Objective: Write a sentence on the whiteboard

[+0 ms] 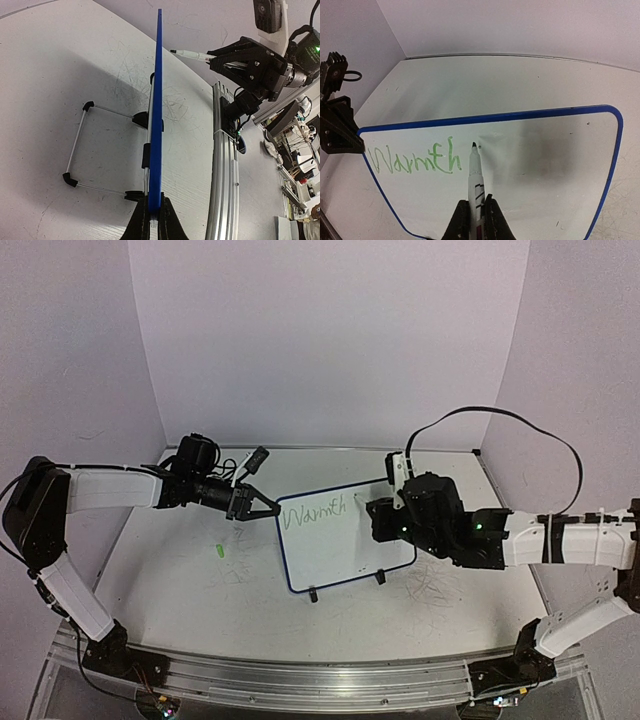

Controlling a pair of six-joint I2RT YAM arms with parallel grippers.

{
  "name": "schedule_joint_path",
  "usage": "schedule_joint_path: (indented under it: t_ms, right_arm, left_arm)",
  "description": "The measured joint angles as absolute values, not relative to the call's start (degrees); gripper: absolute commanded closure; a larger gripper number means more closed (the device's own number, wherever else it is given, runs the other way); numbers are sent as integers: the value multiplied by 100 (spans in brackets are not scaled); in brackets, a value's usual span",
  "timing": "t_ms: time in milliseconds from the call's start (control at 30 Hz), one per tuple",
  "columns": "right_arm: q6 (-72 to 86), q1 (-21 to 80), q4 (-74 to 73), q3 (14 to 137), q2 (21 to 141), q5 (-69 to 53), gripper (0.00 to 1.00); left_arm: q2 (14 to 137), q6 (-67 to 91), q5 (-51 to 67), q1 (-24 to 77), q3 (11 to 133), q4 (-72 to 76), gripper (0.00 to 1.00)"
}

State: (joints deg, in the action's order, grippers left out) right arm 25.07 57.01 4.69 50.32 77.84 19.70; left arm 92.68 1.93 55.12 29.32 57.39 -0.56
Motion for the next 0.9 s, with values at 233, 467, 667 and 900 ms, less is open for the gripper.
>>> schedule_joint_path:
  t_ms: [233, 467, 667, 900]
  right_arm:
    - [2560, 5701, 463, 5006, 7790, 1896, 100]
    - [2564, 5701, 462, 5006, 7915, 1896, 100]
    - [2580, 5701, 442, 5006, 7970, 1930, 100]
    - [2582, 5701, 426, 5006, 7986, 2035, 100]
  left_arm:
    - [9268, 191, 5513, 2932, 5739, -56, 100]
    - [9268, 191, 5515, 2934, 5739, -56, 100]
    - [9268, 189, 5523, 2934, 5739, -56, 100]
    - [9268, 181, 5527, 2934, 5739, -57, 100]
